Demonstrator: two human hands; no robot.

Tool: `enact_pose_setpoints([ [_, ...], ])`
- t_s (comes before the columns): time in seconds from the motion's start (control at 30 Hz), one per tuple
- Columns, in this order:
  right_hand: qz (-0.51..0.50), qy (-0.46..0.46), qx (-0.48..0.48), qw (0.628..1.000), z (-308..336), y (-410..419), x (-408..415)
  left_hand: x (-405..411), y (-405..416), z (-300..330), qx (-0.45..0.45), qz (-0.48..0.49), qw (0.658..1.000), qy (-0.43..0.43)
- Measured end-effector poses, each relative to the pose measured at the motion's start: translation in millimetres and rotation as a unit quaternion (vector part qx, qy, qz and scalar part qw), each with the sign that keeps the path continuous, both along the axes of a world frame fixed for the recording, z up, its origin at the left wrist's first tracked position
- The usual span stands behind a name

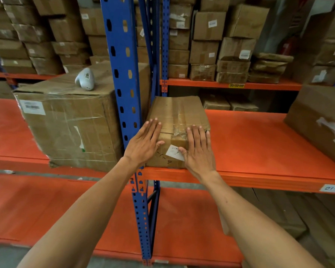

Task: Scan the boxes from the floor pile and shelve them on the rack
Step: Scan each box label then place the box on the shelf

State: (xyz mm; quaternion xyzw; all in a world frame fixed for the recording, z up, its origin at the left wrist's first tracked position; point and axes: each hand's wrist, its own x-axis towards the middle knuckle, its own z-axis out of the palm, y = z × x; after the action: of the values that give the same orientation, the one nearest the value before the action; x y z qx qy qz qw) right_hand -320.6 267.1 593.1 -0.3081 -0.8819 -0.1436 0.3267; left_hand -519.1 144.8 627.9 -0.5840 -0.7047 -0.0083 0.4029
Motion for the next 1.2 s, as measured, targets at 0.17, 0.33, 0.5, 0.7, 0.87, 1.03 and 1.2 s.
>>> enact_pose_setpoints([
  [0.17,0.001,-0.045,-0.053,0.998,7.5,-17.1,18.8,24.3,-13.5,3.6,-0.02,0.005,0.993,-0.112],
  [0.33,0.024,-0.052,-0.136,0.989,-13.1,-47.4,87.6,89.4,-49.4,-26.7,-0.007,-0.014,0.959,-0.284],
  [0.5,0.036,-0.075,-0.272,0.959,-45.8,-93.8,184.2,180.4,-104.3,-70.3,-0.053,-0.016,0.879,-0.474],
  [0.7,0.018,-0.098,-0.373,0.922,-105.9,-167.0,313.5,303.0,-181.2,-144.6,-0.123,0.005,0.821,-0.557],
  [0.87,-0.031,-0.131,-0.449,0.883,-173.3,-225.3,410.4,396.4,-234.7,-210.0,-0.184,0.044,0.781,-0.596],
  [1.03,-0.061,-0.164,-0.481,0.859,-233.7,-260.6,473.2,440.1,-258.3,-271.3,-0.264,0.072,0.761,-0.588],
  [1.2,-0.102,-0.175,-0.502,0.841,-300.4,-284.7,510.9,462.2,-265.4,-345.0,-0.329,0.06,0.767,-0.548],
])
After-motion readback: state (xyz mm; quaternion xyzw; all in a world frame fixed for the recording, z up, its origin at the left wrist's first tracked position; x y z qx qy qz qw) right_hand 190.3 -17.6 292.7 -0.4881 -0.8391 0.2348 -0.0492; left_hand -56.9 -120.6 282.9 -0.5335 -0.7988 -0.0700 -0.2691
